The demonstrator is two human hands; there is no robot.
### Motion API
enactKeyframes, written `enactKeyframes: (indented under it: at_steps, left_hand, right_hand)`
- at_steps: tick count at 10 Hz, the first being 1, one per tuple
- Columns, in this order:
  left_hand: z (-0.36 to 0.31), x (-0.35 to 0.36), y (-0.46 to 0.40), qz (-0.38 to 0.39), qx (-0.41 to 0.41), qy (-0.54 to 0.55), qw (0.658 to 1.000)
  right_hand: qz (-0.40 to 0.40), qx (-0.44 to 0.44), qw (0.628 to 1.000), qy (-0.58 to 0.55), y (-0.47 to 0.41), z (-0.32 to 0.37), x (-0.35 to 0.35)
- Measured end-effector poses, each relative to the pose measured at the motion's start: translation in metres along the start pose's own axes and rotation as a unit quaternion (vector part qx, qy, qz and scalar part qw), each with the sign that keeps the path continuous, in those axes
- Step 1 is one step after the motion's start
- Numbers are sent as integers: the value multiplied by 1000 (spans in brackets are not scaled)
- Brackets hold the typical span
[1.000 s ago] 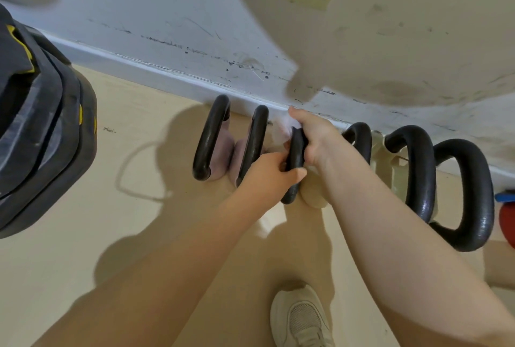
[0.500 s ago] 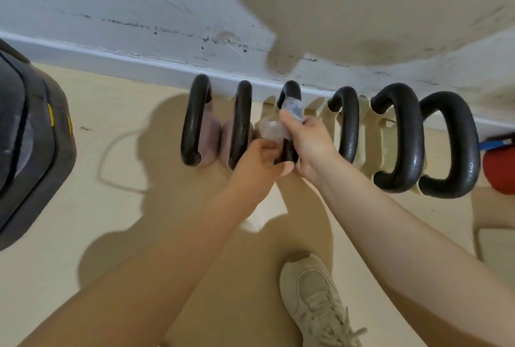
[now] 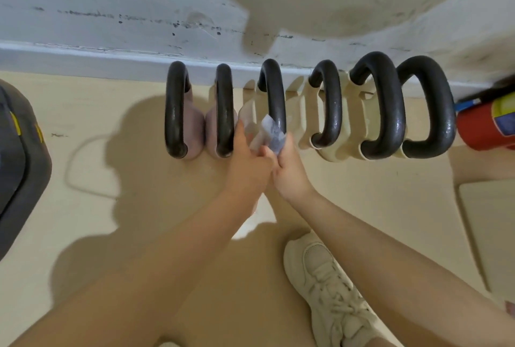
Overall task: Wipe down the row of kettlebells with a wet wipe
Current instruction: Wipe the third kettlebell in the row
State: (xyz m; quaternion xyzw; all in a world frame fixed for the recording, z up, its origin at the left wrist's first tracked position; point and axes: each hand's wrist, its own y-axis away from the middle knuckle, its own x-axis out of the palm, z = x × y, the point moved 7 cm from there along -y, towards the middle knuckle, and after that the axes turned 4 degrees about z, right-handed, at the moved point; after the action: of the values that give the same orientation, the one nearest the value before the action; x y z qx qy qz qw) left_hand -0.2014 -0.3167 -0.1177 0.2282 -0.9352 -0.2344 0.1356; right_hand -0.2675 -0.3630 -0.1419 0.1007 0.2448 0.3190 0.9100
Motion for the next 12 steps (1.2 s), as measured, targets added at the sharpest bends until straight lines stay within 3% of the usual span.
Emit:
enactKeyframes:
  at_steps: [1, 2, 3, 4, 5, 6, 7, 8, 9, 10, 11, 12]
  left_hand:
    - [6, -1, 1, 36, -4, 29, 999]
    - [4, 3, -2, 62, -31, 117, 991]
    - [2, -4, -5, 38, -57, 178, 982]
    - [-3, -10, -14, 47, -77, 135, 987]
    - [-17, -10, -19, 89, -26, 43, 995]
    - [-27, -21, -26, 60, 7, 29, 998]
    - [-21, -19, -27, 94, -68, 105, 988]
    - [-17, -16, -25, 117, -88, 100, 984]
    - [-13, -16, -23, 116, -80, 105, 984]
    - [-11, -20, -21, 108, -73, 108, 986]
    - [-5, -20, -18, 112, -83, 81, 987]
    - [-12, -13, -11, 111, -47, 55, 991]
  right_hand:
    - [-69, -58, 990, 105, 4, 12, -4]
    - [-121, -73, 985, 97, 5, 29, -9]
    - [-95, -40, 991, 84, -2, 26, -7]
    - [-103, -114, 960, 233, -18, 54, -10]
    - [-40, -198, 885, 419, -36, 71, -14]
    - [43, -258, 788, 558, -35, 75, -11]
    - [137, -365, 592, 705, -4, 51, 4]
    - [164, -415, 518, 730, 1, 55, -2]
    - [80, -406, 597, 687, -24, 82, -10]
    - [55, -417, 602, 679, -18, 70, 7]
    - [57, -454, 492, 741, 5, 36, 14]
    - [-1, -459, 599, 656, 6, 37, -9]
